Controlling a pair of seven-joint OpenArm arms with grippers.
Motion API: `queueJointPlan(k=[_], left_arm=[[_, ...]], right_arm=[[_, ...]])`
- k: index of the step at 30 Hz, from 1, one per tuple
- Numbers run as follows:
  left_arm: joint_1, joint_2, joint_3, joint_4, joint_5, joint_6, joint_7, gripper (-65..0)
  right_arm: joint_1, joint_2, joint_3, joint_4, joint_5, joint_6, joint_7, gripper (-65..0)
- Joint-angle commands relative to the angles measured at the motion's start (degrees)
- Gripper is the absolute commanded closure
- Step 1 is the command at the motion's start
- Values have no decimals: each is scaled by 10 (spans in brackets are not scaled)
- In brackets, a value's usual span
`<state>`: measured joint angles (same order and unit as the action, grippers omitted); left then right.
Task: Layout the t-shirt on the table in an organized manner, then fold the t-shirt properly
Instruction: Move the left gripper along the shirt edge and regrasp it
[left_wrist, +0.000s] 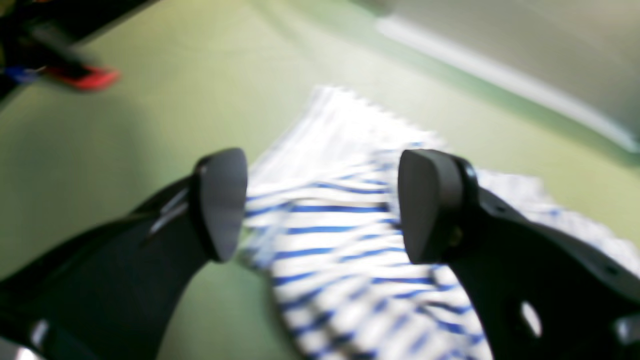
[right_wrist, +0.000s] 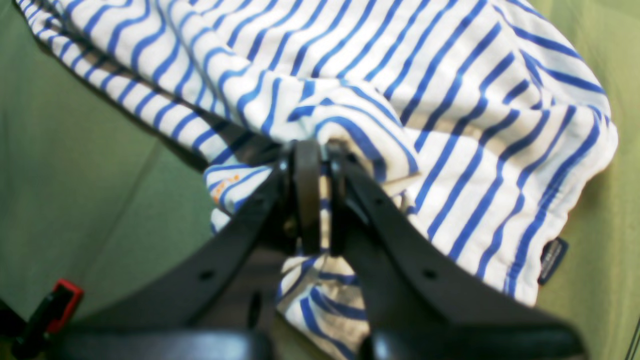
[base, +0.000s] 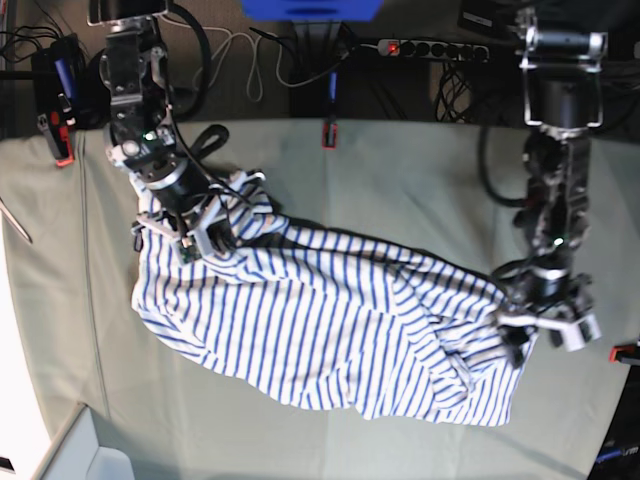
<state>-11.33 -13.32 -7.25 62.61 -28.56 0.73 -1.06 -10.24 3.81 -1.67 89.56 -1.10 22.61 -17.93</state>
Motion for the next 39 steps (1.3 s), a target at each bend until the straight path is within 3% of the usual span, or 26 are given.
queueJointPlan(k=[1,5,15,22,29,34,39], left_arm=[[-30,-1,3,-9,3,-1,-4,-455],[-113,18,32,-118,3,-3,33,-455],[-265,43,88,-356,2,-5,30,-457],[-277,57,90,-419,6,-6,-38,-456],[-276,75,87,-439,95,-6,-46,-450],[-260,46,84,-460,95,-6,-49,-316],[-244,10,88,-462,70,-6,-93,-155]], right_arm=[[5,2,0,10,7,7,15,0],[5,0,-1,10,7,7,15,0],[4,0,0,10,7,7,15,0],[-5,1,0,10,7,7,15,0],[-7,2,0,12,7,7,15,0],[-16,4,0,14,7,7,15,0],[-16,4,0,14,7,7,15,0]])
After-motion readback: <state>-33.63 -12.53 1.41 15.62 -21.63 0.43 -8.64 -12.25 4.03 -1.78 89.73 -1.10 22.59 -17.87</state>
